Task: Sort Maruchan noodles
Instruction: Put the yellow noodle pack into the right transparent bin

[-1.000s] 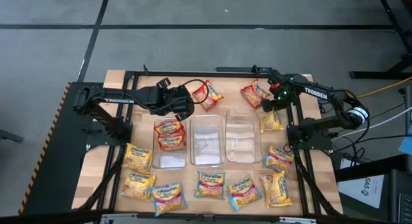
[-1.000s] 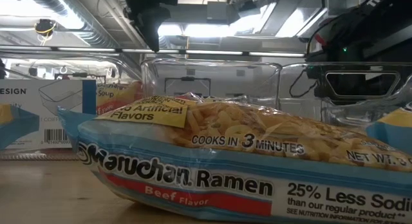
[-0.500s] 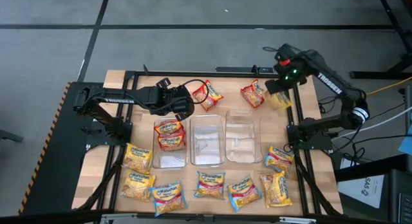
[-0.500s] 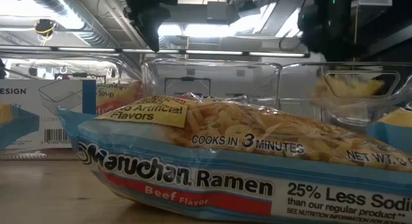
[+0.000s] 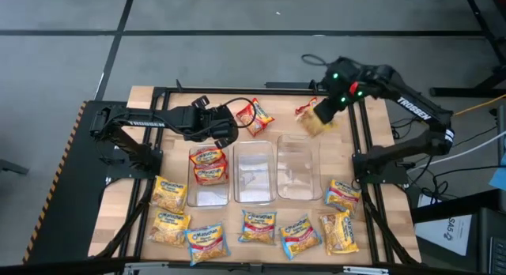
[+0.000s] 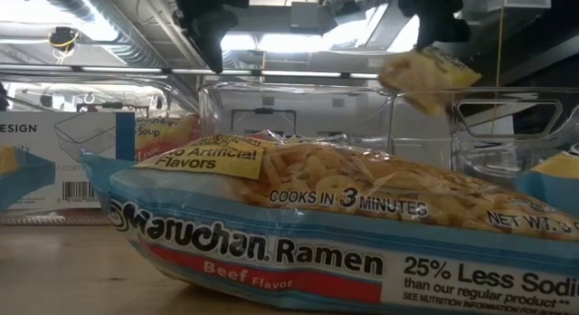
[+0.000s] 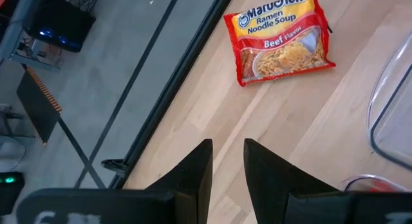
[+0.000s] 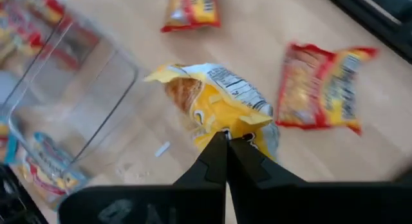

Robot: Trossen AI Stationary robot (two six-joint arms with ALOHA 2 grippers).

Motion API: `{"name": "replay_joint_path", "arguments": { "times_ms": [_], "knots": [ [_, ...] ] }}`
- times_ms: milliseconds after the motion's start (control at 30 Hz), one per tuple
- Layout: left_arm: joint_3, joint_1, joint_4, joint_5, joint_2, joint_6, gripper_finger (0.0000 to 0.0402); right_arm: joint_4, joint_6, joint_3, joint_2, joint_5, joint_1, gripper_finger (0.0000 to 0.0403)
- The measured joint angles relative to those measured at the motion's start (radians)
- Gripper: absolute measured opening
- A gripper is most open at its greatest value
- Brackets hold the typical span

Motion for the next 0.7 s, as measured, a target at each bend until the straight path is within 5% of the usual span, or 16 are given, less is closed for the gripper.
{"name": "replay_joint_path", "arguments": {
  "times_ms": [400, 700],
  "knots": [
    [0.000, 0.000, -0.049, 0.065, 0.000, -0.007, 0.0082, 0.069, 0.051, -0.151, 0.000, 0.175, 0.212, 0.0000],
    [0.000, 0.000, -0.049, 0.068, 0.000, -0.007, 0.0082, 0.222, 0.048, -0.308, 0.000, 0.156, 0.235, 0.0000]
  ]
}}
